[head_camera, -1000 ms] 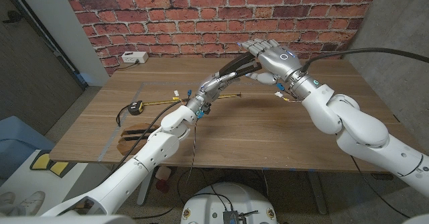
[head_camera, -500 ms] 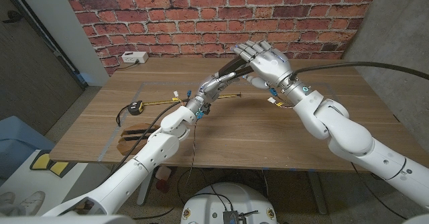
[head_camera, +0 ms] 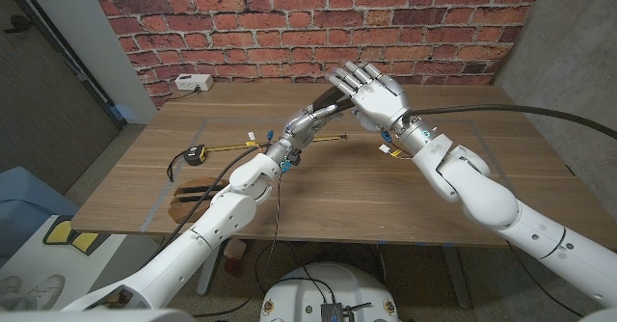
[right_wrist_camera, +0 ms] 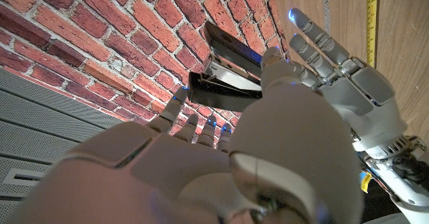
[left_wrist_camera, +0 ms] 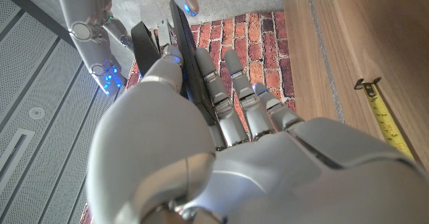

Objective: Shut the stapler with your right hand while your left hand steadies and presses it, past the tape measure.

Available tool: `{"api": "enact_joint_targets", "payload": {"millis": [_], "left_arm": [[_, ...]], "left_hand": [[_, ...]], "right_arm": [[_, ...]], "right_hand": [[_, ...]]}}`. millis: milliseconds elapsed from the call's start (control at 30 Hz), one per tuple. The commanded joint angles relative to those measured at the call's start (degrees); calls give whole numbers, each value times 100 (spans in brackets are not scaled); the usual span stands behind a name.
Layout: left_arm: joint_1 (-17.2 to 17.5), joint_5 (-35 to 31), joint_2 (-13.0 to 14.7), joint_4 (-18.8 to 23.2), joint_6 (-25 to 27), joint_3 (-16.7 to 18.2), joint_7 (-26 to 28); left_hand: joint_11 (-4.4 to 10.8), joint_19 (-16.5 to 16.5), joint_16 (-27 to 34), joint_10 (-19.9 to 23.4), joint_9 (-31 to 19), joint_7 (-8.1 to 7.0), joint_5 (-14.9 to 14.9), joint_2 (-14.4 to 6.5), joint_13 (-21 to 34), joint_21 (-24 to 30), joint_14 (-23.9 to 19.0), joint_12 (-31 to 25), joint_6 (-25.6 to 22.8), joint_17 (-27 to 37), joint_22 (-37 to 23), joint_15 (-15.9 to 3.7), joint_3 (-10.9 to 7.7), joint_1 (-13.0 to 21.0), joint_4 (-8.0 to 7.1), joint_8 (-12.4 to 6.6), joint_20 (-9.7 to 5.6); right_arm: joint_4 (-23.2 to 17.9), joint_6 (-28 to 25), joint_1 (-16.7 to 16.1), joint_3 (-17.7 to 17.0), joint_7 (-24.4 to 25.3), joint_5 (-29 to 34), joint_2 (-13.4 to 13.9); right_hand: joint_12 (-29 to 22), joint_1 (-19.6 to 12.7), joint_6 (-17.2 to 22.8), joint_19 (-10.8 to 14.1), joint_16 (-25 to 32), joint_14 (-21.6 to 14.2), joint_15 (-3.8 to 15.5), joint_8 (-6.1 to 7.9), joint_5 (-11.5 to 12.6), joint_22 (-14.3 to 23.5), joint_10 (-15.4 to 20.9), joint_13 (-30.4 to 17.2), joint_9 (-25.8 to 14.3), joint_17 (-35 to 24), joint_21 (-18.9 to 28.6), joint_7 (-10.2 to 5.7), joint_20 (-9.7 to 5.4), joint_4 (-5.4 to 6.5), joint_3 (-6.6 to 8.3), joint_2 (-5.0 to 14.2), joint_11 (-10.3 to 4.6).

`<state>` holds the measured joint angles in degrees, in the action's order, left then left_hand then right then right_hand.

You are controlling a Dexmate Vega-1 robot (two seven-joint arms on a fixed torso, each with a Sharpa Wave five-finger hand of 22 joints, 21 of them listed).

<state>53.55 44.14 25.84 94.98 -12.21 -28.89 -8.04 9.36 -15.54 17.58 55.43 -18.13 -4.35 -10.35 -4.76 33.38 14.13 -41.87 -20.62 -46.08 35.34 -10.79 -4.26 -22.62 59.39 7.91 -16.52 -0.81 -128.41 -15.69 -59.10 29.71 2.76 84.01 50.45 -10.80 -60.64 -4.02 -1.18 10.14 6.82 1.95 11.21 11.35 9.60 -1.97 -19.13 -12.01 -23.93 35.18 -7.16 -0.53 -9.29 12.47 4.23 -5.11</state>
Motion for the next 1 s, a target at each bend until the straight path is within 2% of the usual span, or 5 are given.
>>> {"api": "enact_joint_targets", "payload": {"millis": [33, 333, 633, 800, 1000], "left_arm": [[18, 15, 21, 20, 6, 8, -6], [-27, 17, 6, -9, 48, -18, -21], [-88, 4, -19, -53, 97, -54, -38], [-111, 7, -46, -93, 115, -73, -47], [-138, 7, -64, -146, 94, -88, -109]], "left_hand": [[232, -13, -25, 252, -23, 48, -31, -538, 8, -35, -29, -42, -557, 17, -25, -926, -30, 561, -11, 5, 0], [232, -11, -29, 259, -13, 50, -30, -535, 11, -37, -35, -44, -561, 30, -24, -937, -33, 570, -2, 18, -4], [231, -12, -30, 260, -5, 54, -29, -534, 4, -38, -43, -39, -560, 43, -24, -940, -33, 575, 1, 30, -5], [231, -11, -38, 264, 0, 69, -28, -540, 0, -39, -41, -37, -560, 47, -24, -931, -36, 573, -2, 38, -6], [232, -10, -41, 268, 5, 66, -27, -537, 6, -40, -42, -41, -565, 55, -24, -934, -34, 573, -1, 44, -8]], "right_arm": [[208, -33, 54, 109, -162, 405, -51], [292, -119, 38, 154, -123, 550, -74], [470, -246, 106, 288, 42, 752, -211], [590, -300, 106, 309, 404, 579, -269], [645, -356, 124, 340, 536, 509, -290]], "right_hand": [[14, -132, -94, -126, 22, 126, 406, -19, 12, -1, -90, 1, 0, 37, -84, -35, -75, 4, 58, 31, -34], [-4, -219, -146, -205, 28, 280, 388, -8, 36, -5, -152, 28, 1, 112, -197, -32, -133, -9, 98, 58, -44], [-80, -406, -77, -137, 113, 202, 518, 45, 100, -6, -46, 59, 2, 207, -284, -114, -273, -32, 204, 170, -170], [-304, -670, 316, 262, 334, -292, 750, 193, 175, -4, 526, 60, 7, 375, -361, -203, -402, -8, 323, 314, -351], [-465, -750, 527, 719, 668, -1029, 1037, 231, 185, 4, 1034, 2, 12, 428, -403, -243, -357, 44, 329, 402, -474]]}}
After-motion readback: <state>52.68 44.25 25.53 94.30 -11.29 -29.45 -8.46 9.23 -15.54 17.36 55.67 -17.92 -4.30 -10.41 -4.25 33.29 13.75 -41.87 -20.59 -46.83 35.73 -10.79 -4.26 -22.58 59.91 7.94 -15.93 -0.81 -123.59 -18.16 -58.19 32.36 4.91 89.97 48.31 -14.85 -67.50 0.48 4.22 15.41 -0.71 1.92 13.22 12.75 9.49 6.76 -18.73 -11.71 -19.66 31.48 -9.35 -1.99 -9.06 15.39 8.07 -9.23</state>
